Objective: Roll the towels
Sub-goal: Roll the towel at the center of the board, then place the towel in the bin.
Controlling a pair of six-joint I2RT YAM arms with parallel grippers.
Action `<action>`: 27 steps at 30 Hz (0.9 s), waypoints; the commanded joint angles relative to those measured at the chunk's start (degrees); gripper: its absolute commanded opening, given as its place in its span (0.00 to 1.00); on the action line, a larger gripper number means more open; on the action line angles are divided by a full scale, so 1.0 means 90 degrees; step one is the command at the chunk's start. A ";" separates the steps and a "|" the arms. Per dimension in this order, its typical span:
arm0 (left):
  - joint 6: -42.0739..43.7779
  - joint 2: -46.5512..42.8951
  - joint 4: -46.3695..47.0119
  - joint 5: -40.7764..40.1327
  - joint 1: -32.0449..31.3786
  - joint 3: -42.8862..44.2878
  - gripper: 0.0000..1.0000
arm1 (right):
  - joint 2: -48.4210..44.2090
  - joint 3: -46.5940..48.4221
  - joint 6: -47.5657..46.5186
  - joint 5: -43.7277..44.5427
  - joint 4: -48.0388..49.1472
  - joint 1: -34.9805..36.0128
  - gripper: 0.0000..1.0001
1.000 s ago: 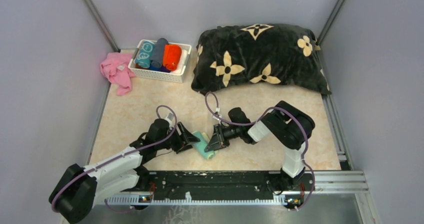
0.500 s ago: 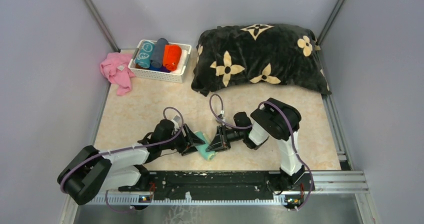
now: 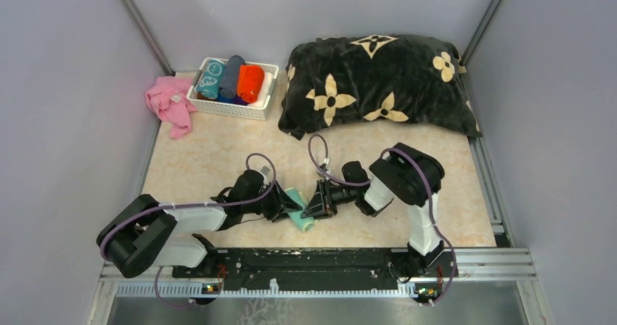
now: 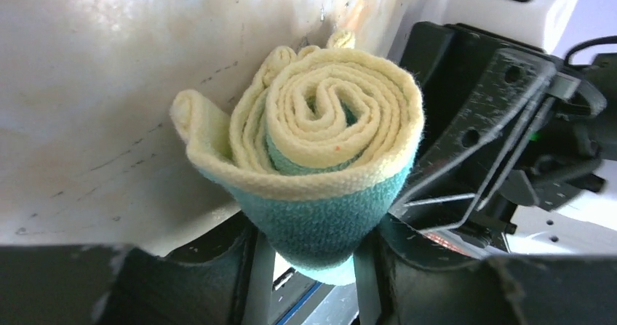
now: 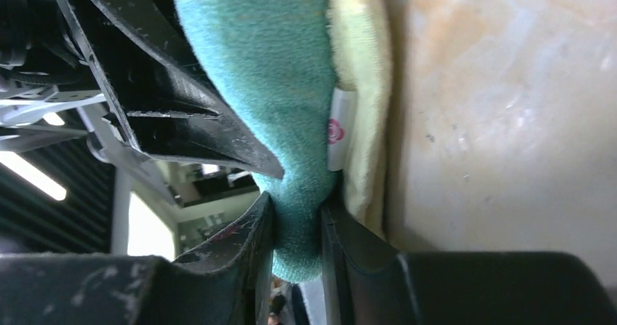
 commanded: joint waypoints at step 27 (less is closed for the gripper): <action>0.1807 0.0571 -0.2755 -0.1227 0.0309 0.1433 0.39 | -0.2249 0.2514 -0.4225 0.3626 -0.6494 0.0535 0.28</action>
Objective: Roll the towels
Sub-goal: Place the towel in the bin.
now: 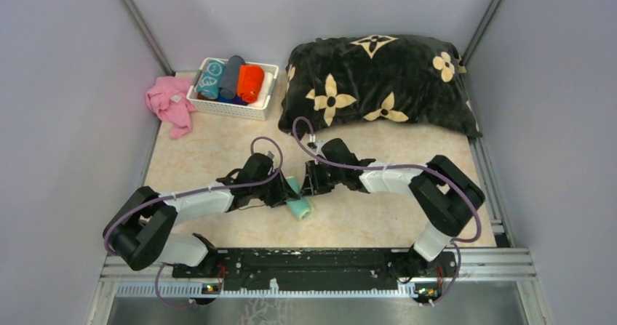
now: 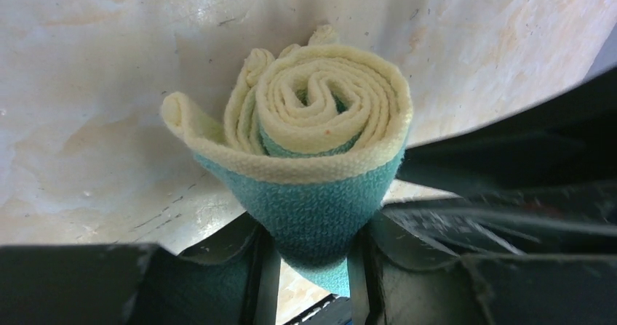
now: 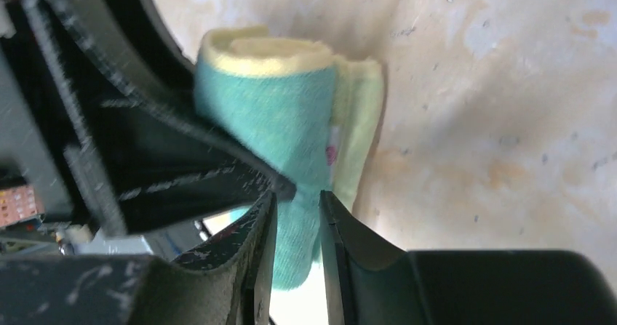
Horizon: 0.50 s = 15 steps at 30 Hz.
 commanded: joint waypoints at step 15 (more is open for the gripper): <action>0.2546 -0.0038 -0.1199 0.0676 0.2037 0.0746 0.06 | -0.0992 0.0158 -0.0991 0.0728 -0.0721 -0.0362 0.29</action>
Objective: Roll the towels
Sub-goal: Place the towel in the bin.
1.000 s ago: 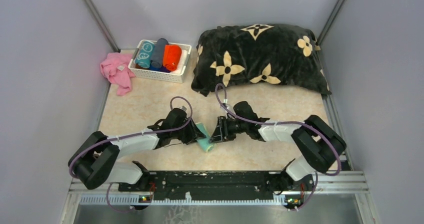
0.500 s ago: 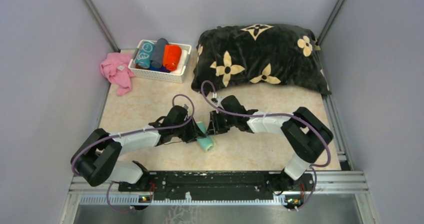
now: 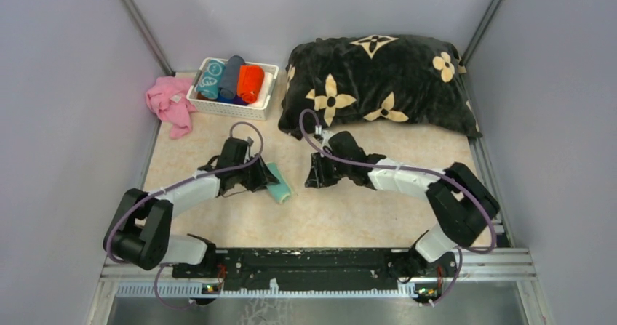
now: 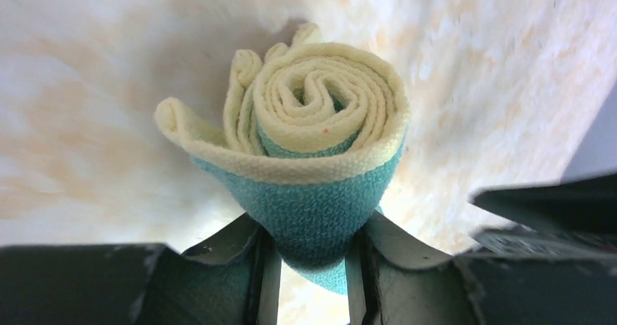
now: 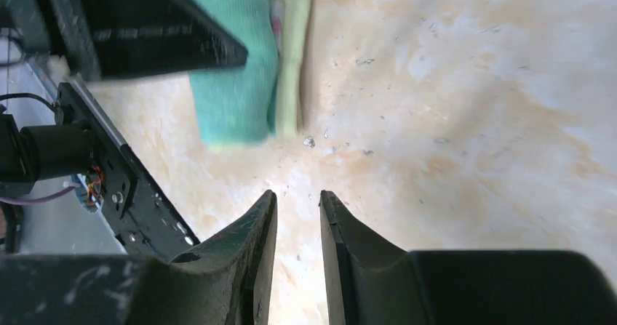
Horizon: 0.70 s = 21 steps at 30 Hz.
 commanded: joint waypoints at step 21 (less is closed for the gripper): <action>0.5957 0.3562 -0.4116 0.1007 0.2424 0.8120 0.00 | -0.2009 -0.0447 -0.1921 0.1456 -0.0932 -0.0197 0.58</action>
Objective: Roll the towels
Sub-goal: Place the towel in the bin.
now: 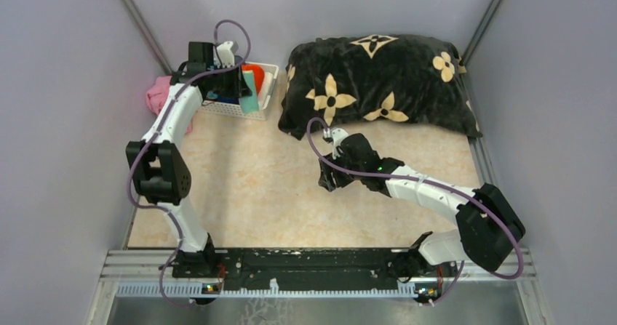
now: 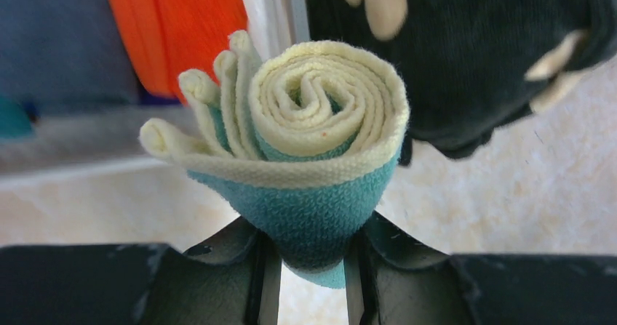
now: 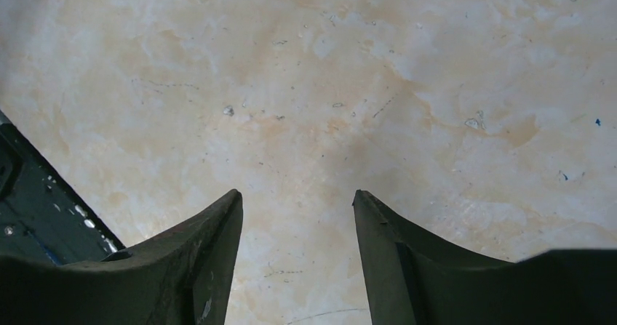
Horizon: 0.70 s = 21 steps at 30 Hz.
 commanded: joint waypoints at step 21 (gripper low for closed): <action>0.2261 0.4061 -0.0961 0.0558 0.0933 0.4521 0.21 | 0.0491 0.0228 -0.0278 0.0320 -0.0054 -0.0049 0.56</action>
